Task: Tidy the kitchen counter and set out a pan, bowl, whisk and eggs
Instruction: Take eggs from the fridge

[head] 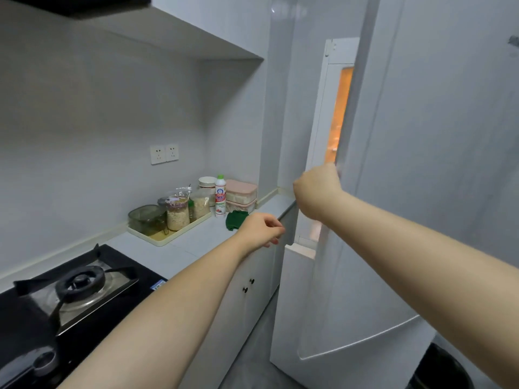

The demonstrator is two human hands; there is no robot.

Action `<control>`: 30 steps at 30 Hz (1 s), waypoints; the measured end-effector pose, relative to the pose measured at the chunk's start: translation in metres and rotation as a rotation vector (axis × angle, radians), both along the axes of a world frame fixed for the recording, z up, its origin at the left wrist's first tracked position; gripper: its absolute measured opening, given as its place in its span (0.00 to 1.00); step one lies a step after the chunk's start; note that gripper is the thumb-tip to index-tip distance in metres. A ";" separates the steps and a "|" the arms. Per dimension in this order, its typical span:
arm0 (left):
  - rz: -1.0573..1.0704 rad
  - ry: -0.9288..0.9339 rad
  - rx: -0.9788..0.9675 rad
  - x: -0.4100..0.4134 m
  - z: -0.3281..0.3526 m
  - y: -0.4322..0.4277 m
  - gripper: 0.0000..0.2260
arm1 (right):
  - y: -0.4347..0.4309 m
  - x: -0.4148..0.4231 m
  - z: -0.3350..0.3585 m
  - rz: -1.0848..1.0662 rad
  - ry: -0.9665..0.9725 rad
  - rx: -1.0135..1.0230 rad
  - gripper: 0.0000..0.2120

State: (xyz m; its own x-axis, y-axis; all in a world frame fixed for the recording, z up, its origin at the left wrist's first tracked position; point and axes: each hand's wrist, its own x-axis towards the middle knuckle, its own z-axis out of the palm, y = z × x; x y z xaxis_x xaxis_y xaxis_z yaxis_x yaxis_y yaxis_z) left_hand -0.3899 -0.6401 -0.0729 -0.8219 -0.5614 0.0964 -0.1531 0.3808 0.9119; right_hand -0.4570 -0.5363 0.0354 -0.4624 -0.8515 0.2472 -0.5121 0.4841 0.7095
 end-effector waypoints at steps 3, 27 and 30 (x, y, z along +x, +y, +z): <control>-0.023 -0.021 -0.040 0.008 0.002 -0.020 0.08 | -0.013 0.005 -0.023 -0.247 -0.116 0.037 0.14; -0.275 -0.052 -0.103 -0.135 -0.037 -0.126 0.12 | -0.085 -0.150 -0.083 -0.730 -0.538 -0.655 0.25; -0.308 -0.058 -0.088 -0.185 -0.040 -0.126 0.12 | -0.084 -0.192 -0.090 -0.746 -0.592 -0.764 0.27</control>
State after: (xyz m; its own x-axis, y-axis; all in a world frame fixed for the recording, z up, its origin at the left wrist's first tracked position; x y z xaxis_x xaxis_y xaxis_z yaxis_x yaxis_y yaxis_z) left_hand -0.5747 -0.7662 -0.1132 -0.9574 -0.2767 0.0819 -0.0688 0.4945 0.8665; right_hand -0.6486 -0.6198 -0.0541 -0.9865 -0.0565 0.1537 -0.0776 0.9878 -0.1349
